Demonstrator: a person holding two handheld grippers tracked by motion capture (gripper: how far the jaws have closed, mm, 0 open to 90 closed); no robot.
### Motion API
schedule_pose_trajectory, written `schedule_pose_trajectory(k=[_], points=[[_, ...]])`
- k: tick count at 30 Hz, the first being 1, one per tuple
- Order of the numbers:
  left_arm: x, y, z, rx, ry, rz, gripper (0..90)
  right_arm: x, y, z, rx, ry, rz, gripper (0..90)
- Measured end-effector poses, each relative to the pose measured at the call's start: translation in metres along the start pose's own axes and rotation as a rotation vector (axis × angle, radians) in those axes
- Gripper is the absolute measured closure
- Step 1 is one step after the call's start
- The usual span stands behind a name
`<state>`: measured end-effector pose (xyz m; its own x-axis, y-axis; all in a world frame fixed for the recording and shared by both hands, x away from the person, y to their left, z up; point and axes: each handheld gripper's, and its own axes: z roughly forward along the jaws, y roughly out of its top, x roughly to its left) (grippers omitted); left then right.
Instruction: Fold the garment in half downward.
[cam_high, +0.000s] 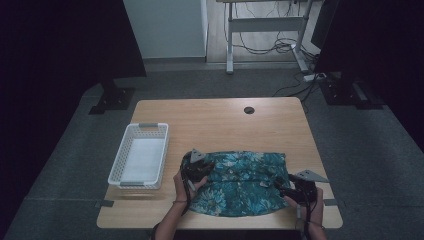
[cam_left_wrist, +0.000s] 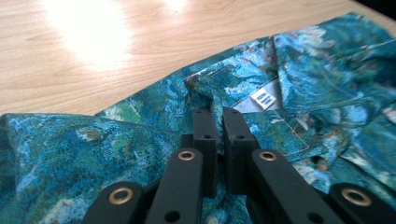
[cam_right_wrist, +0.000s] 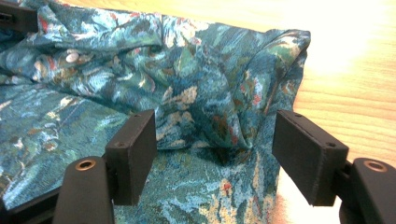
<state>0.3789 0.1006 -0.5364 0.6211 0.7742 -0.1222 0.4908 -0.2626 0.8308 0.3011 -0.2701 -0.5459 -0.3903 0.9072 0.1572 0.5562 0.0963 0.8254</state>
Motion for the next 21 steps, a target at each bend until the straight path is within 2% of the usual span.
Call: schedule_pose_trajectory(k=[3,6,13,21], points=[[-0.002,-0.001,-0.004,-0.019,-0.036,0.019,85.5,-0.001,0.002,-0.003,-0.011,-0.001,0.003,30.0],[-0.003,-0.002,-0.009,-0.03,-0.053,0.032,85.5,-0.001,0.003,-0.005,-0.018,-0.001,0.005,29.9],[-0.004,-0.007,-0.012,-0.04,-0.066,0.037,85.5,0.005,0.009,-0.006,-0.029,0.014,-0.009,29.6],[-0.004,-0.01,-0.019,-0.075,-0.072,0.051,85.5,0.011,0.016,-0.001,-0.034,0.036,-0.013,29.4]])
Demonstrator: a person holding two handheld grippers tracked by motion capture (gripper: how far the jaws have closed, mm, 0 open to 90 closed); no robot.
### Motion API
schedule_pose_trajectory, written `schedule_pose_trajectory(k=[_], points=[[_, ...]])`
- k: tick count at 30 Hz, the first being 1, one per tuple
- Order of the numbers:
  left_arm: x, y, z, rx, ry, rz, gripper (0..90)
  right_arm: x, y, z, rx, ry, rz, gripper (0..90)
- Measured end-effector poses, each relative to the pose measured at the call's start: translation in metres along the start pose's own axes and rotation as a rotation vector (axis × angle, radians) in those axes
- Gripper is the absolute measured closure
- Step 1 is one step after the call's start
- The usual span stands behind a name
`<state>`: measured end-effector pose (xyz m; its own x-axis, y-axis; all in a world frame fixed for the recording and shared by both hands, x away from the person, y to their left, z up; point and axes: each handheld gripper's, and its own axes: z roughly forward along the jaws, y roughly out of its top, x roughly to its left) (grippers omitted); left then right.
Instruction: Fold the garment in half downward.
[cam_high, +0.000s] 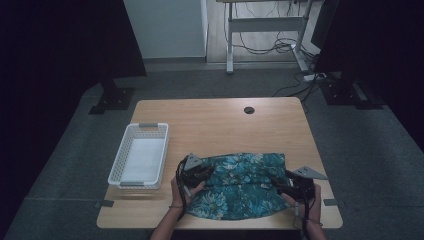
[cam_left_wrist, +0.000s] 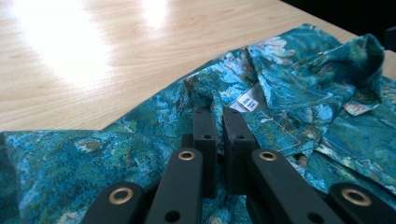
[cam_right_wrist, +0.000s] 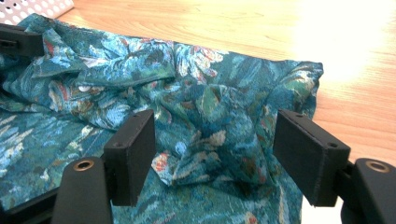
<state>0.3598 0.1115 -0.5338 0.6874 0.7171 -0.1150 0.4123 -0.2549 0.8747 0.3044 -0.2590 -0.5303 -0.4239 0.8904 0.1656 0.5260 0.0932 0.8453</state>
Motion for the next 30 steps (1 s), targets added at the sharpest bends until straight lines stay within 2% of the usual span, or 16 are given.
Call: schedule_pose_trajectory(k=[7,12,20,27,30], points=[[-0.002,0.0,-0.006,-0.032,0.001,0.025,85.6,0.006,0.006,0.004,0.004,0.009,-0.015,29.2],[-0.006,-0.001,-0.008,-0.034,0.015,0.057,85.5,0.01,0.013,0.005,0.012,0.008,-0.03,29.3],[-0.009,-0.001,-0.009,-0.037,0.032,0.068,85.2,0.015,0.025,0.013,0.042,0.011,-0.059,29.3],[-0.017,0.0,-0.01,-0.046,0.048,0.106,84.7,0.016,0.022,0.02,0.066,0.021,-0.054,29.4],[-0.017,-0.001,-0.011,-0.049,0.05,0.108,84.7,0.016,0.021,0.02,0.069,0.021,-0.052,29.4]])
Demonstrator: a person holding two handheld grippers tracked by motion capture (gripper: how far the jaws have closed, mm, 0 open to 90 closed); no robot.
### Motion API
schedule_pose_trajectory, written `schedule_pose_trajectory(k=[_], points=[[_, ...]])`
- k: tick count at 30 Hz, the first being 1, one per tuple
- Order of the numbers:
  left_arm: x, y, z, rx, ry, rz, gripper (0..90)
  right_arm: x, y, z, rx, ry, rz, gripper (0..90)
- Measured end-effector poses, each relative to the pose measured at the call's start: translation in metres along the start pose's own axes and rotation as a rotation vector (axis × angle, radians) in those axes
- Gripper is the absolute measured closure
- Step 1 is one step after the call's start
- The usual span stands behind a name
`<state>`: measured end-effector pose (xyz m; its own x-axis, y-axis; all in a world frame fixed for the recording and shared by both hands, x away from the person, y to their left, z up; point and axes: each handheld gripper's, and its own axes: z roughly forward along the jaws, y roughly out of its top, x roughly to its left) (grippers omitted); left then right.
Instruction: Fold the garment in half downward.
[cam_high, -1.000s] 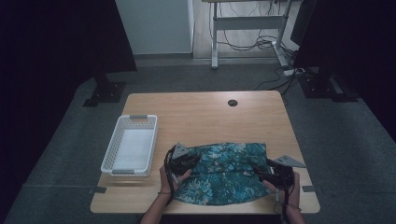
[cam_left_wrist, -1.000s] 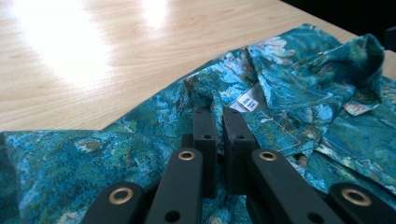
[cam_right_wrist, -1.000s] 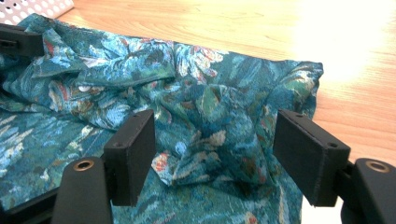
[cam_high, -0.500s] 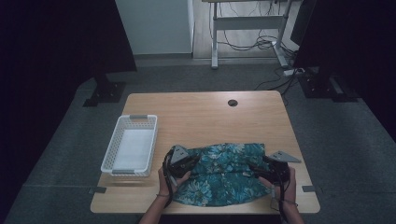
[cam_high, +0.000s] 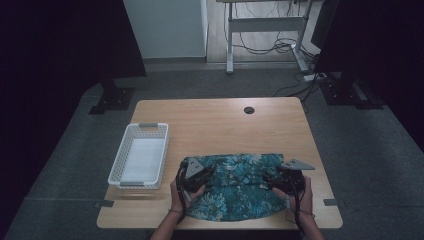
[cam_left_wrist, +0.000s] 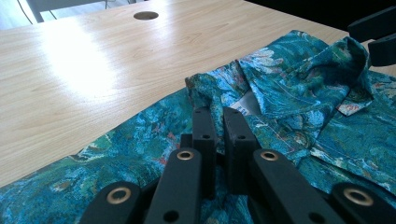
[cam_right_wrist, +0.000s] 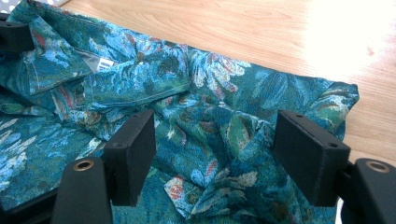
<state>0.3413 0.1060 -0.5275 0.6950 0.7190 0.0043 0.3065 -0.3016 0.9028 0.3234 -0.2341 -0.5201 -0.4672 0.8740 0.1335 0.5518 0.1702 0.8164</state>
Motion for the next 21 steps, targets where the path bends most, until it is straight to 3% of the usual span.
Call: schedule_pose_trajectory(k=[10,21], points=[[-0.0053,-0.0008,-0.0049,-0.024,-0.026,0.027,85.0,-0.0005,0.0036,-0.0017,-0.003,0.003,-0.001,30.0],[-0.0033,-0.0015,-0.0094,-0.029,-0.052,0.017,85.4,0.0023,0.0038,0.0036,0.007,0.009,-0.01,30.0]])
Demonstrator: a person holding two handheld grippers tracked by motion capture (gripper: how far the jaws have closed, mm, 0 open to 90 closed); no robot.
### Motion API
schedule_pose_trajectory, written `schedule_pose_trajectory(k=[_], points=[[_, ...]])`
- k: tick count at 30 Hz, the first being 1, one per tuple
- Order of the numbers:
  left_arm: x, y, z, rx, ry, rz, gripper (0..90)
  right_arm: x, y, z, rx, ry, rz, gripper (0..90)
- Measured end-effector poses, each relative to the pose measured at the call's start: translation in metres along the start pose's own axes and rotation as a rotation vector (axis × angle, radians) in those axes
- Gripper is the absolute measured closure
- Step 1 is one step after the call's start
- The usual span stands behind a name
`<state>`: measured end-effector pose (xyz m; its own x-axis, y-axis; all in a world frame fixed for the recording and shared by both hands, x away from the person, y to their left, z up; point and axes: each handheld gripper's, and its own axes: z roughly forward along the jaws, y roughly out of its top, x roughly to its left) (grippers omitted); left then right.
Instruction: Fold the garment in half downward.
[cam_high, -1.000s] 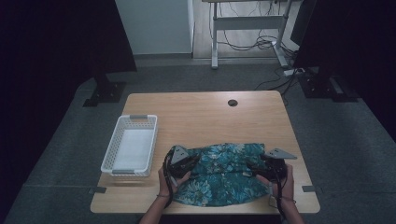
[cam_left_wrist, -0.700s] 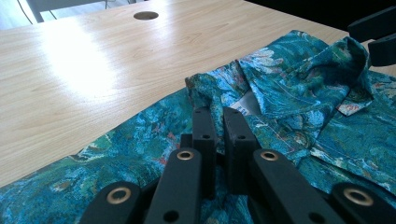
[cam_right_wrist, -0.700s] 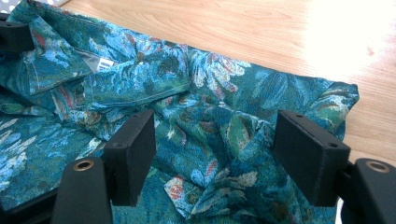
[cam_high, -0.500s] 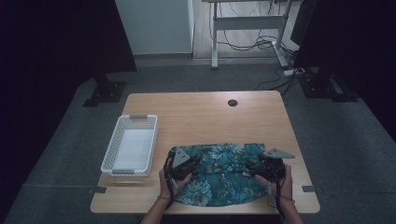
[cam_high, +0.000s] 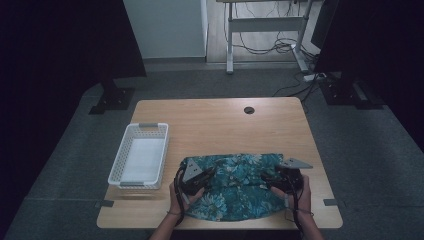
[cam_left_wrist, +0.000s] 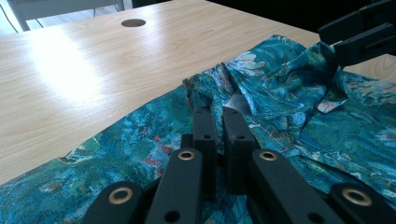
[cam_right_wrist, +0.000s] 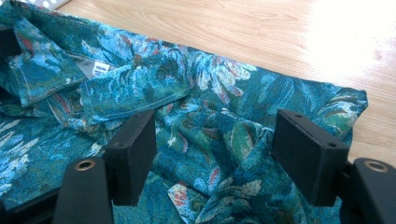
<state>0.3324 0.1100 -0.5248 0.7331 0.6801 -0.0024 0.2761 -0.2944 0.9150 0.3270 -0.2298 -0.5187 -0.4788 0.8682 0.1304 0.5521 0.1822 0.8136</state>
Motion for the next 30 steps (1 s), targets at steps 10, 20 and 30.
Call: schedule_pose_trajectory(k=[10,20,30], points=[[-0.012,0.007,-0.011,-0.011,-0.044,0.049,85.2,-0.004,-0.007,-0.002,-0.004,-0.003,0.016,29.9],[-0.021,-0.004,-0.023,0.031,-0.132,0.106,85.0,-0.011,-0.012,-0.006,-0.008,-0.016,0.036,29.9],[-0.025,-0.015,-0.027,0.063,-0.157,0.113,84.6,-0.004,-0.005,-0.003,-0.008,-0.001,0.013,30.0]])
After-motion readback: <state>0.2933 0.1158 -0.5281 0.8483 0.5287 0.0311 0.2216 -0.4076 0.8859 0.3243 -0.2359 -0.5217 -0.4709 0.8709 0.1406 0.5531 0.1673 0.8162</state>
